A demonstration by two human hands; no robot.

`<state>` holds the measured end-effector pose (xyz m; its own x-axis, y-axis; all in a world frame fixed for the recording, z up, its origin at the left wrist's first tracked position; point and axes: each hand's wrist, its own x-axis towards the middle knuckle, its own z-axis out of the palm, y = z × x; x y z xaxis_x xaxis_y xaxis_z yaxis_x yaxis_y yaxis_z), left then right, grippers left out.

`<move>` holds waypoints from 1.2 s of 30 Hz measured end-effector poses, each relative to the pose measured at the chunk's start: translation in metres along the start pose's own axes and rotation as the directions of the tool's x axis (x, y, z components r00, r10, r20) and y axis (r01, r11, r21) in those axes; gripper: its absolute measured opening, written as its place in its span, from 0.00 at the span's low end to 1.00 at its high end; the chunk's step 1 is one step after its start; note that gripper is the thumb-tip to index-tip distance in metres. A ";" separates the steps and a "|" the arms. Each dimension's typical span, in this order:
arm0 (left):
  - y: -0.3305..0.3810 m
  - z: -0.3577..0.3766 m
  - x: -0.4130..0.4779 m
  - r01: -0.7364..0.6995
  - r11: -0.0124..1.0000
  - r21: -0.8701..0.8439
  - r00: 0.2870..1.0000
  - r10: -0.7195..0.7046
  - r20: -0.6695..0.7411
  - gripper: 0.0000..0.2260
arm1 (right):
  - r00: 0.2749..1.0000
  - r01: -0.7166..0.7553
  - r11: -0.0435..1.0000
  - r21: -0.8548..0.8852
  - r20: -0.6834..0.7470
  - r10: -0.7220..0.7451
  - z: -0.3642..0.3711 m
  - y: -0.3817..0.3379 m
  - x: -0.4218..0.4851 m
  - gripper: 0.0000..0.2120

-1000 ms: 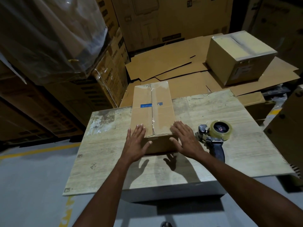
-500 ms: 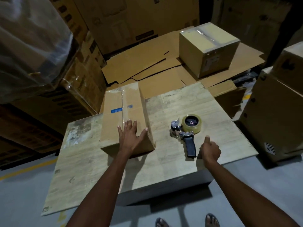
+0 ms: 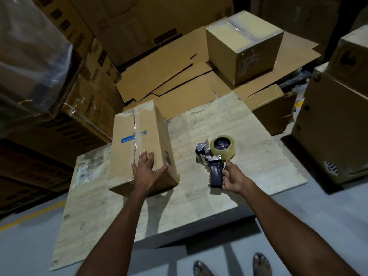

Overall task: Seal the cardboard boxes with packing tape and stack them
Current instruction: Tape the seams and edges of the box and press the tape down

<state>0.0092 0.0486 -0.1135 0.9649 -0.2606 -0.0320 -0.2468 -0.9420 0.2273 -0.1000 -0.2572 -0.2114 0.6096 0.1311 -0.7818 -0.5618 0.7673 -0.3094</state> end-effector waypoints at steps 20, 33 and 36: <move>-0.046 -0.026 -0.017 -0.141 0.985 -0.100 0.980 0.153 0.130 0.50 | 0.958 -0.091 0.995 0.032 0.277 0.079 0.011 -0.011 -0.033 0.28; -0.058 -0.029 -0.052 -0.216 0.959 -0.182 0.962 0.176 -0.209 0.23 | 0.970 0.172 0.896 -0.409 0.228 -0.082 0.165 -0.018 -0.115 0.29; -0.064 -0.043 -0.058 -0.207 0.869 -0.450 0.912 0.004 -0.411 0.08 | 0.962 0.193 0.861 -0.470 0.263 -0.073 0.203 -0.011 -0.122 0.30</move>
<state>-0.0271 0.1330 -0.0840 0.9153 -0.1548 0.3719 -0.3741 -0.6693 0.6420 -0.0541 -0.1538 -0.0028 0.7743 0.2353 -0.5875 -0.6288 0.3912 -0.6720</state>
